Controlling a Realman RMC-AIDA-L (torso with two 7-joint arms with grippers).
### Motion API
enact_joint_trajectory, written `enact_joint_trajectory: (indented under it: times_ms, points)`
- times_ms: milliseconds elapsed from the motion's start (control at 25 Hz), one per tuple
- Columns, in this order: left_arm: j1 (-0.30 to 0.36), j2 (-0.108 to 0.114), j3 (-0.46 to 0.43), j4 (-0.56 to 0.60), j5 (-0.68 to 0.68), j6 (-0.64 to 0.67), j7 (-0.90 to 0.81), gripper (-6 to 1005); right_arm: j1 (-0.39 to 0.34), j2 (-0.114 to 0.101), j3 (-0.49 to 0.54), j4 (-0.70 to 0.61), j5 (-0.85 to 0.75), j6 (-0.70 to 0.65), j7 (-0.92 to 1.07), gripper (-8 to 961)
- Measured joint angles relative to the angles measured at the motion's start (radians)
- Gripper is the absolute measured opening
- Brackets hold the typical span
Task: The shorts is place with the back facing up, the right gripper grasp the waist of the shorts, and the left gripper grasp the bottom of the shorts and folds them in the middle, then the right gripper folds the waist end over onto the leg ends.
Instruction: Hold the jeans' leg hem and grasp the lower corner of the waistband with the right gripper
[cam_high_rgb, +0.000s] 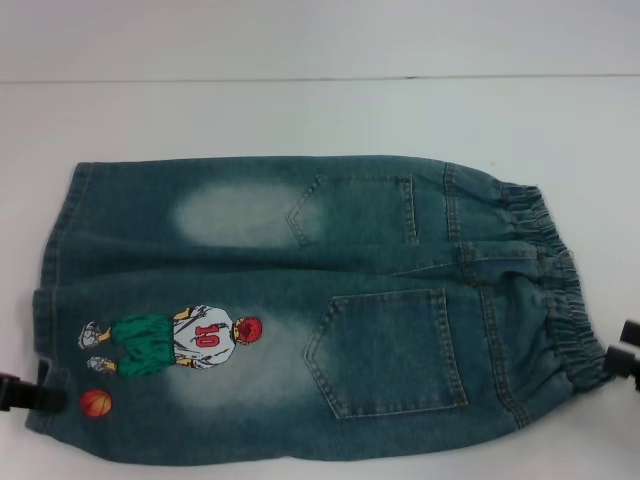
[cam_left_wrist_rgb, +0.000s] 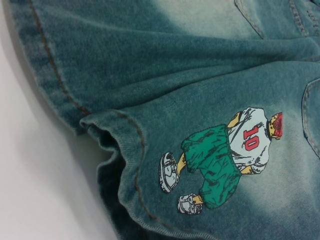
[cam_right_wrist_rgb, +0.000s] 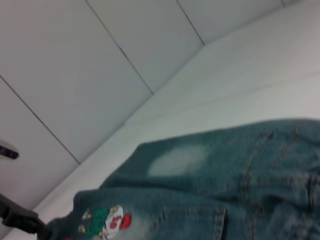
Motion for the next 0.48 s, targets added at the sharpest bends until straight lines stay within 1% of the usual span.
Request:
enact_joint_trajectory:
  times_ms: [240,480]
  points:
    - [-0.008,-0.001,0.001,0.0,0.0,-0.001,0.0,40,-0.007,0.005,-0.003,0.001,-0.04,0.028,0.038,884]
    - [-0.013,-0.001,0.003,0.0,0.0,-0.005,0.0,41,-0.01,0.006,0.001,0.001,-0.056,0.048,0.064,883]
